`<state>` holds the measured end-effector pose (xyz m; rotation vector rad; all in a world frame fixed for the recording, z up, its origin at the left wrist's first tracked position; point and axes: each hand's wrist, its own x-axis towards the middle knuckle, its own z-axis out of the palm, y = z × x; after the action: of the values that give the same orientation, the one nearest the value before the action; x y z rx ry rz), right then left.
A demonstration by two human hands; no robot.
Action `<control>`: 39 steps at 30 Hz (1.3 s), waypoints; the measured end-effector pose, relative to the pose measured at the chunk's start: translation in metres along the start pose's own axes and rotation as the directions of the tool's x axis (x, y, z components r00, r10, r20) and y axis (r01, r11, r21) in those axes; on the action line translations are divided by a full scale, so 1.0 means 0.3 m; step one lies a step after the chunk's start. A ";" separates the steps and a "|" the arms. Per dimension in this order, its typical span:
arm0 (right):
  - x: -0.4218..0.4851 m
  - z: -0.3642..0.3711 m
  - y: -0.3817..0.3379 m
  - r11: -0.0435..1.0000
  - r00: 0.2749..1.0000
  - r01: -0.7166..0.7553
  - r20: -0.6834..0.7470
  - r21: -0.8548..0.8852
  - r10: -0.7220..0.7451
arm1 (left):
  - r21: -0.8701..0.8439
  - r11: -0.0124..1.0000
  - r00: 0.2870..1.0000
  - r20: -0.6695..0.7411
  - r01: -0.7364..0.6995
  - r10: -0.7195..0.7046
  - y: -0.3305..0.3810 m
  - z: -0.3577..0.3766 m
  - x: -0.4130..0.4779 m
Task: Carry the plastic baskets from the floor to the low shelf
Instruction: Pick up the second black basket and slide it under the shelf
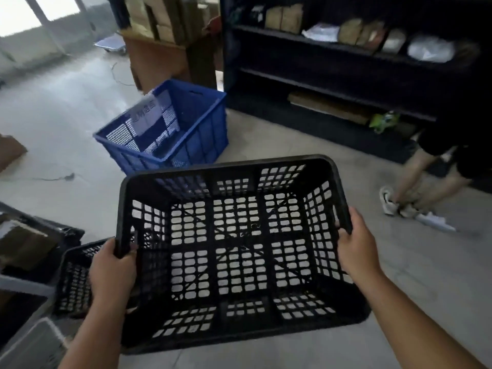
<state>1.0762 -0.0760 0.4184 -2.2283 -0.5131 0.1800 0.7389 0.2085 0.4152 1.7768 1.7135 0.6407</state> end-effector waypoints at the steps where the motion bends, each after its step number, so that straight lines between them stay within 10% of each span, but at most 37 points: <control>1: -0.021 -0.081 0.025 1.000 0.998 -0.024 -0.049 0.002 0.024 | -0.007 0.999 0.999 0.023 -0.033 0.033 0.059 0.023 -0.024; 9: -0.343 -0.760 0.313 0.984 0.908 -0.175 -0.379 0.042 0.178 | -0.108 0.937 0.898 0.265 -0.333 0.350 0.549 0.246 -0.455; 16: -0.862 -1.314 0.664 0.910 0.689 -0.393 -0.613 0.133 0.387 | -0.212 0.821 0.694 0.449 -0.529 0.563 0.845 0.458 -1.096; 39: -2.617 -2.105 1.274 0.482 -0.306 -0.622 -0.758 0.617 0.576 | -0.671 0.427 -0.301 0.690 -0.607 0.658 0.932 0.853 -3.442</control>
<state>0.6659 -1.0685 0.5081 -1.7826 1.5456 -0.8109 1.0570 -0.8423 0.4832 2.1714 -0.3907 -0.2242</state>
